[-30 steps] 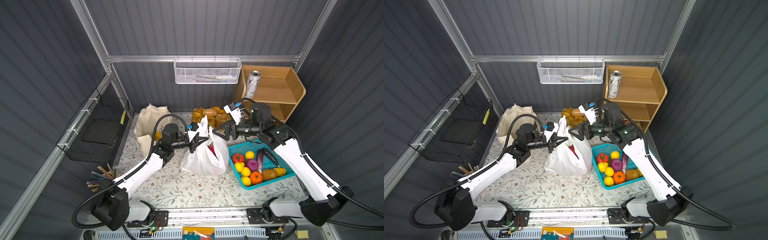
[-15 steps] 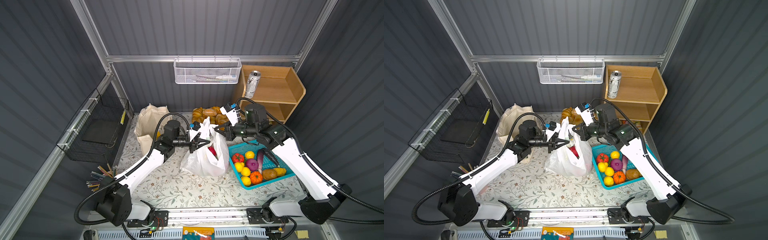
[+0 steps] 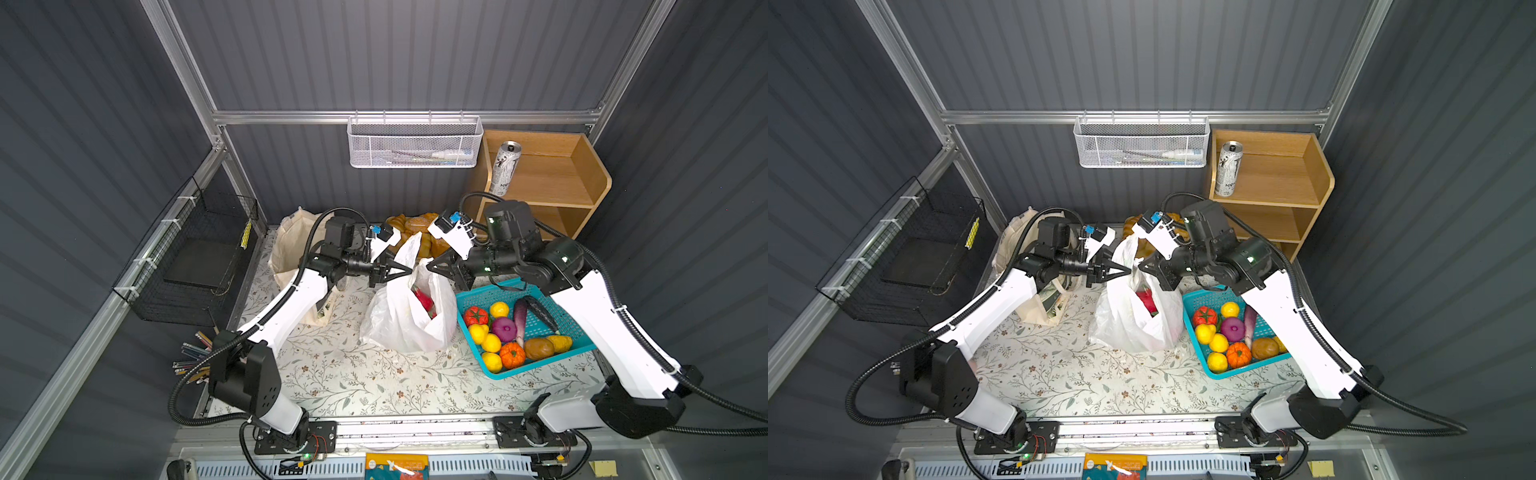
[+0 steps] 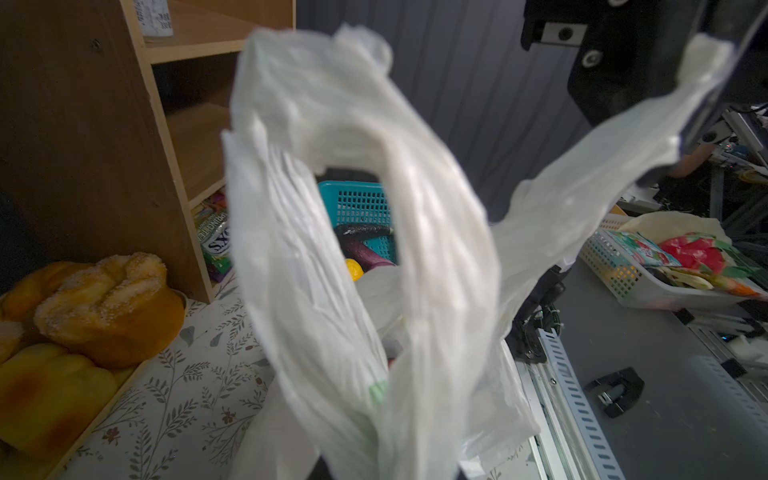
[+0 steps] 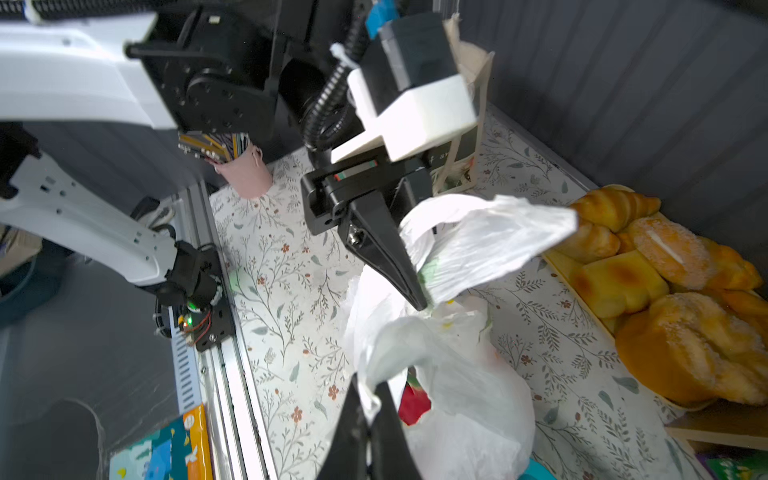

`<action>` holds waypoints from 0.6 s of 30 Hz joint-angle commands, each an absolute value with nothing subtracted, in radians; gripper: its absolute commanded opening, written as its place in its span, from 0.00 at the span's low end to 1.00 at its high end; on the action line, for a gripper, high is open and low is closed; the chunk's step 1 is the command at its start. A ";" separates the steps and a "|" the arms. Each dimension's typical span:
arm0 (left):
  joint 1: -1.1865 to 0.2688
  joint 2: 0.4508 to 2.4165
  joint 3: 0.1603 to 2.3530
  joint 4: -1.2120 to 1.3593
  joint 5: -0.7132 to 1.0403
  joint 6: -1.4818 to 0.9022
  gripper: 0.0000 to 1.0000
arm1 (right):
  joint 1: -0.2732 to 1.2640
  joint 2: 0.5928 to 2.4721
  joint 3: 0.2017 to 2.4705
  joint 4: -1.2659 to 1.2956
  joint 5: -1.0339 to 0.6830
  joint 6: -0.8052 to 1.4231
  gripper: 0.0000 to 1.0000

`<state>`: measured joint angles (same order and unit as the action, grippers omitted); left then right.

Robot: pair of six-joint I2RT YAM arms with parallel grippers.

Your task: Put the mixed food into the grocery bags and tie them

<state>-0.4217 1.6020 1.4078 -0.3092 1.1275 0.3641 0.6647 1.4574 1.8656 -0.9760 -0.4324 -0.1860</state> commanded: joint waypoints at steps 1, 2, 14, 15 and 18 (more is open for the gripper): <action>-0.413 1.667 1.523 -0.583 1.217 0.542 0.21 | 0.678 1.544 1.980 -1.129 -0.416 -0.301 0.00; -0.411 1.688 1.549 -0.652 1.221 0.595 0.22 | 0.678 1.570 2.021 -1.161 -0.400 -0.316 0.00; -0.397 1.629 1.459 -0.732 1.216 0.711 0.33 | 0.708 1.722 2.161 -1.212 -0.415 -0.316 0.00; -0.389 1.623 1.458 -0.734 1.223 0.710 0.34 | 0.715 1.720 2.151 -1.212 -0.407 -0.314 0.00; -0.370 1.618 1.456 -0.737 1.248 0.714 0.35 | 0.741 1.708 2.120 -1.204 -0.401 -0.303 0.00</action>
